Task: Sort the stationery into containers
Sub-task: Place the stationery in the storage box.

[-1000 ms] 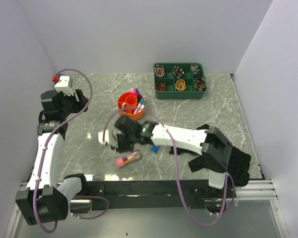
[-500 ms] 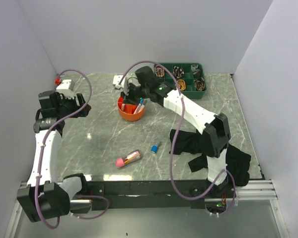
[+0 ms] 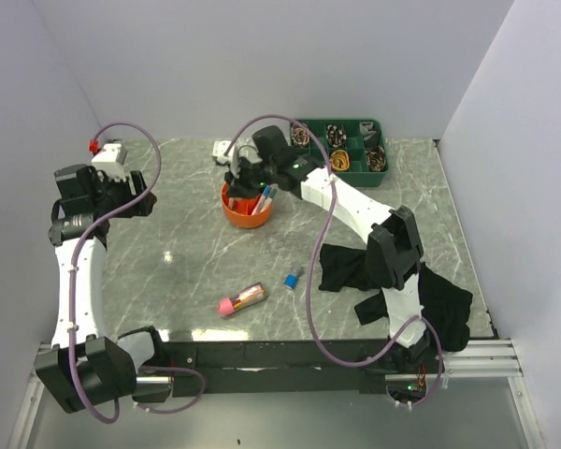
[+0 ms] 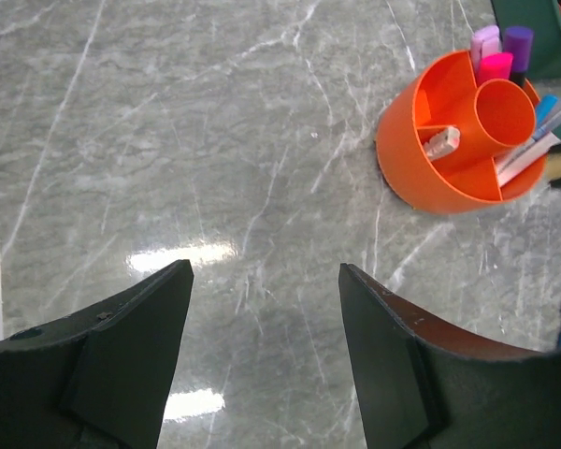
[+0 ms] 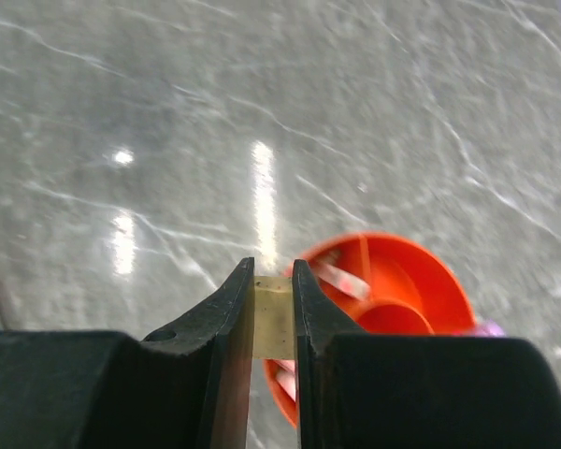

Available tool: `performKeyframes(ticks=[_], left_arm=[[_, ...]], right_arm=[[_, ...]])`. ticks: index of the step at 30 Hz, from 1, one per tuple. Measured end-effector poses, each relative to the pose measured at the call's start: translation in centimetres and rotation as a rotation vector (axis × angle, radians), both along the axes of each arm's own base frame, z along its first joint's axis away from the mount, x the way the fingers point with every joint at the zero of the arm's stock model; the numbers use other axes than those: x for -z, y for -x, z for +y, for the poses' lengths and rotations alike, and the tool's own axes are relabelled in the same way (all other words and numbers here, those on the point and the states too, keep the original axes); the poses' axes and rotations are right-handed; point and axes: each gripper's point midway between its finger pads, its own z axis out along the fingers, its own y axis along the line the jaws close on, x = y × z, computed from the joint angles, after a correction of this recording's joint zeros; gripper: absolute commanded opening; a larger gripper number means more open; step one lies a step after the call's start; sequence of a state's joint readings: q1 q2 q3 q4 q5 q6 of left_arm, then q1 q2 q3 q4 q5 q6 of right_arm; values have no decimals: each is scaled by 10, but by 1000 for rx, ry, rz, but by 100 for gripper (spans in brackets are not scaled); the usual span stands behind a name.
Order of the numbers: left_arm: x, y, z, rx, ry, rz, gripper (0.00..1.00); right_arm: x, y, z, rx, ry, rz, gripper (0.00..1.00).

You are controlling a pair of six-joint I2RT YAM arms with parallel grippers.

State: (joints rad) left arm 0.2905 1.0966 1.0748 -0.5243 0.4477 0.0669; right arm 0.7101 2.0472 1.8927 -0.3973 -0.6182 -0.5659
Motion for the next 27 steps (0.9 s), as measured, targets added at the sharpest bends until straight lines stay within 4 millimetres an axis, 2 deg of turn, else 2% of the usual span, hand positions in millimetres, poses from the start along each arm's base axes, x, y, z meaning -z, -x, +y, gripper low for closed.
performKeyframes(ticks=[5, 7, 10, 17, 21, 27], left_arm=[[0, 9, -11, 24, 0, 7, 71], [-2, 10, -17, 42, -1, 4, 70], [-3, 11, -25, 58, 11, 2, 70], [-7, 10, -26, 35, 51, -1, 70], [-8, 10, -24, 21, 58, -4, 70], [-8, 10, -18, 0, 63, -3, 70]], right_arm=[[4, 23, 25, -49, -2, 1, 0], [10, 25, 29, -47, 6, 5, 0], [27, 18, 29, -23, 32, 16, 0], [63, 2, 27, 21, 94, 38, 0], [69, -2, 26, 34, 106, 41, 0], [67, -14, 28, 57, 91, 25, 0]])
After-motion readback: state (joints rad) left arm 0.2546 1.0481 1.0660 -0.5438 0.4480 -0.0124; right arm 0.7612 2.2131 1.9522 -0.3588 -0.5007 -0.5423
